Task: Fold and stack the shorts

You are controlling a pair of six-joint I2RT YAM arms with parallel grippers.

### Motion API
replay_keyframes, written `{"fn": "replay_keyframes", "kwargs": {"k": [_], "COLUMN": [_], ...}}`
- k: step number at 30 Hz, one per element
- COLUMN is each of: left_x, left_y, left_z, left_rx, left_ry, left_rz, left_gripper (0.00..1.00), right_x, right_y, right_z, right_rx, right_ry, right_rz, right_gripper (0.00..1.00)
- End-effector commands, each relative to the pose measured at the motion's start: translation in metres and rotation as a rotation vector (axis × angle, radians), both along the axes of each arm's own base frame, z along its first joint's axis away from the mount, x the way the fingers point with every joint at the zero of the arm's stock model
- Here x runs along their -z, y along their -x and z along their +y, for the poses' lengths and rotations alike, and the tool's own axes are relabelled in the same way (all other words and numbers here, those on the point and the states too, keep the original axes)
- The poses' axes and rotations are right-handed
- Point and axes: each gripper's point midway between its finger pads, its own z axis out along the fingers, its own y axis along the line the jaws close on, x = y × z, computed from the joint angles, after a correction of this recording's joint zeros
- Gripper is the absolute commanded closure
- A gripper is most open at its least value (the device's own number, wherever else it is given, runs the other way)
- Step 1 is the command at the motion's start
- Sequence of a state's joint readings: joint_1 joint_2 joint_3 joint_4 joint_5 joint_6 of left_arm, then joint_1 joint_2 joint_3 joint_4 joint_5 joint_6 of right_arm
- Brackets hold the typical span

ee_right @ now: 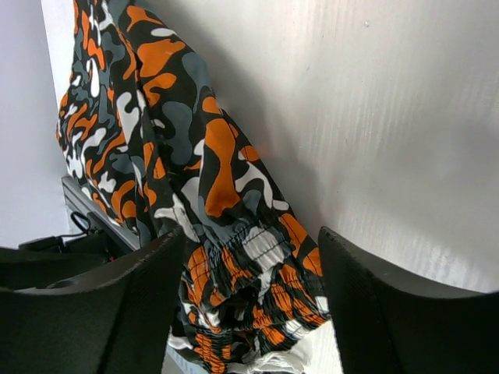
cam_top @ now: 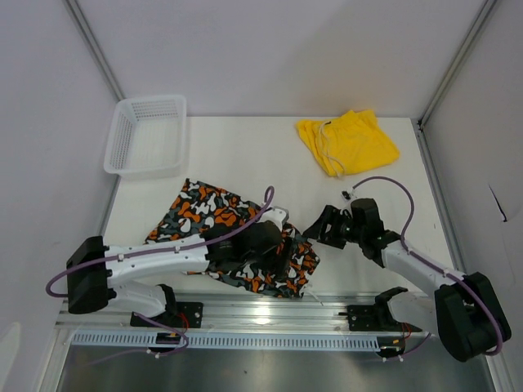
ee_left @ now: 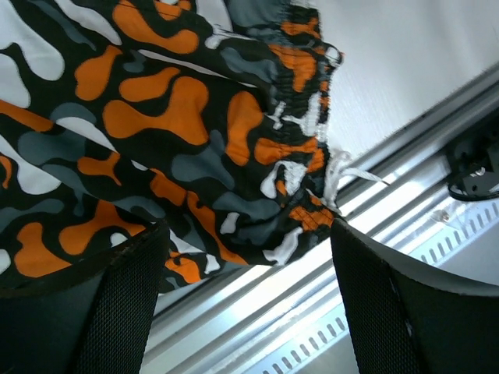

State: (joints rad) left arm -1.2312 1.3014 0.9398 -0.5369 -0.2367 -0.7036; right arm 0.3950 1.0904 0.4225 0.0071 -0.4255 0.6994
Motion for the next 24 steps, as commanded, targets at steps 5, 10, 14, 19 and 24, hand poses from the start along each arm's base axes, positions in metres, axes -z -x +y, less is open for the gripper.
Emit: {"fn": "replay_keyframes", "kwargs": {"k": [5, 10, 14, 19, 24], "left_x": [-0.002, 0.015, 0.030, 0.042, 0.049], "left_y": [-0.032, -0.031, -0.033, -0.043, -0.033], "left_z": [0.009, 0.022, 0.038, 0.064, 0.069], "left_rx": [-0.016, -0.009, -0.039, -0.100, -0.050], "left_ry": [0.083, 0.061, 0.046, 0.047, 0.042], "left_rz": [0.011, 0.056, 0.069, 0.074, 0.103], "left_gripper": [0.14, 0.14, 0.14, 0.16, 0.23], "right_x": [0.001, -0.003, -0.011, -0.033, -0.031], "right_y": [-0.002, 0.005, 0.016, 0.026, 0.041], "right_z": [0.019, 0.028, 0.029, 0.023, 0.014], "right_rx": [-0.081, -0.120, -0.124, -0.080, -0.041], "right_ry": [-0.064, -0.090, -0.118, -0.135, -0.119], "right_rz": [-0.010, -0.012, 0.000, -0.010, 0.068], "right_gripper": [0.43, 0.63, 0.88, 1.00, 1.00]}}
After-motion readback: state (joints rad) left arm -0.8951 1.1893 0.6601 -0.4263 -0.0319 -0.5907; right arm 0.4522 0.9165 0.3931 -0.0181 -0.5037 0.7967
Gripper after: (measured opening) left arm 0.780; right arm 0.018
